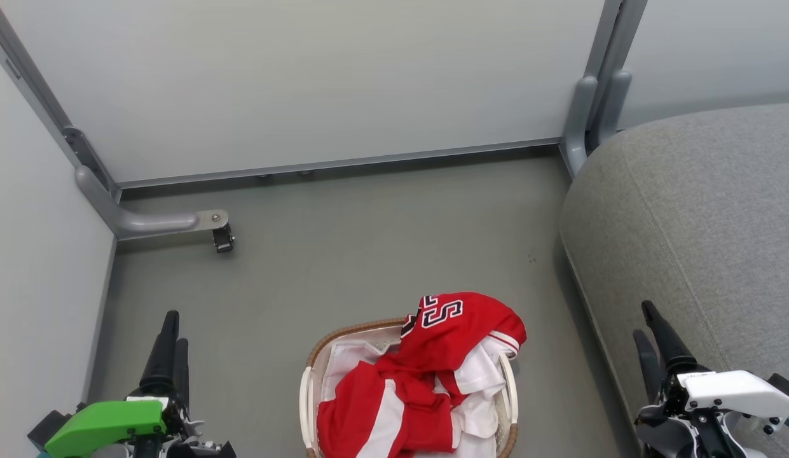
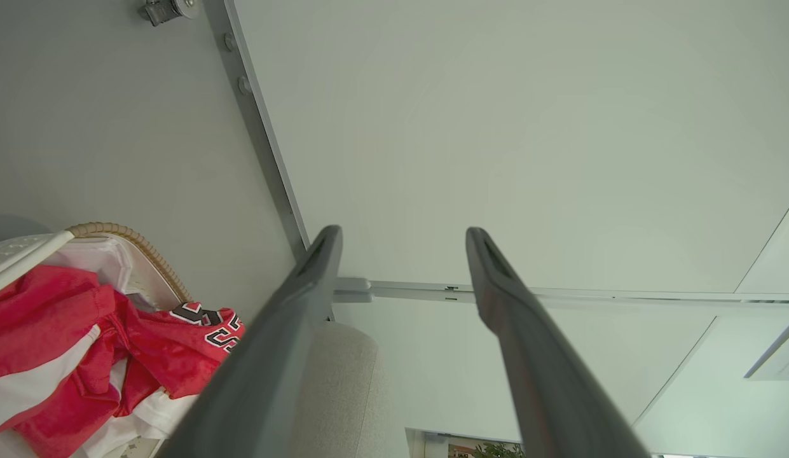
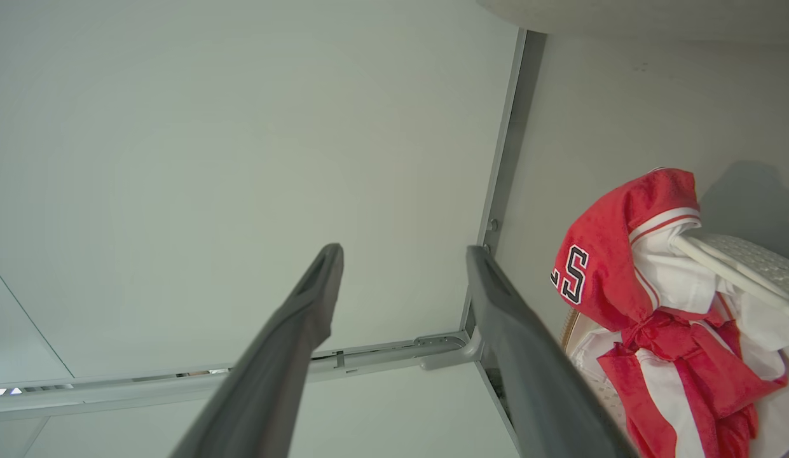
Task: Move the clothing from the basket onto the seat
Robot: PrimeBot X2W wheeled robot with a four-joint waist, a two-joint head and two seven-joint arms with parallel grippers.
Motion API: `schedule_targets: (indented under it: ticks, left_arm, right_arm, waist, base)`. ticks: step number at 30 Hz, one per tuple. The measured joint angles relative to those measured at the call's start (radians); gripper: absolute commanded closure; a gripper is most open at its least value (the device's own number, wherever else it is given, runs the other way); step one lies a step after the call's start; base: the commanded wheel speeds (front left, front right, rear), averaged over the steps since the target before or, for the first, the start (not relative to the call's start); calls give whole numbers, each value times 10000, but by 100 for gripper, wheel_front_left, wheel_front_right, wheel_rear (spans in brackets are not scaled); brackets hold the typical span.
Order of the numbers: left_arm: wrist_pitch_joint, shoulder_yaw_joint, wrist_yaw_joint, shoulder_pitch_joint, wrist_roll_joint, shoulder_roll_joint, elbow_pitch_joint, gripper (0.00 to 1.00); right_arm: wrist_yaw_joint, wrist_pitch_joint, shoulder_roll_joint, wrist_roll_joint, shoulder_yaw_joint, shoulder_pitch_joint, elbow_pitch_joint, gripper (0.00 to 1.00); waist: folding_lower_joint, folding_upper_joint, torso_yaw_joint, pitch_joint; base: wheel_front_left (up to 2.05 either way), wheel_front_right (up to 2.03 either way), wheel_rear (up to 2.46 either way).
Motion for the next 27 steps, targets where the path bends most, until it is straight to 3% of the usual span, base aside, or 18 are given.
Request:
schedule_targets:
  ticks: [15, 27]
  left_arm:
    - [-654, -54, 0, 182, 1277, 4, -497, 0]
    - [-1099, -451, 226, 372, 3682, 13, -1277, 0]
  right_arm:
    - [0, -648, -21, -1651, -163, 100, -186, 0]
    - [0, -1110, -38, -3820, -127, 151, -719, 0]
  waist:
    - [1, 0, 14, 16]
    - [0, 0, 45, 40]
  base:
    - [0, 0, 0]
    - [0, 0, 0]
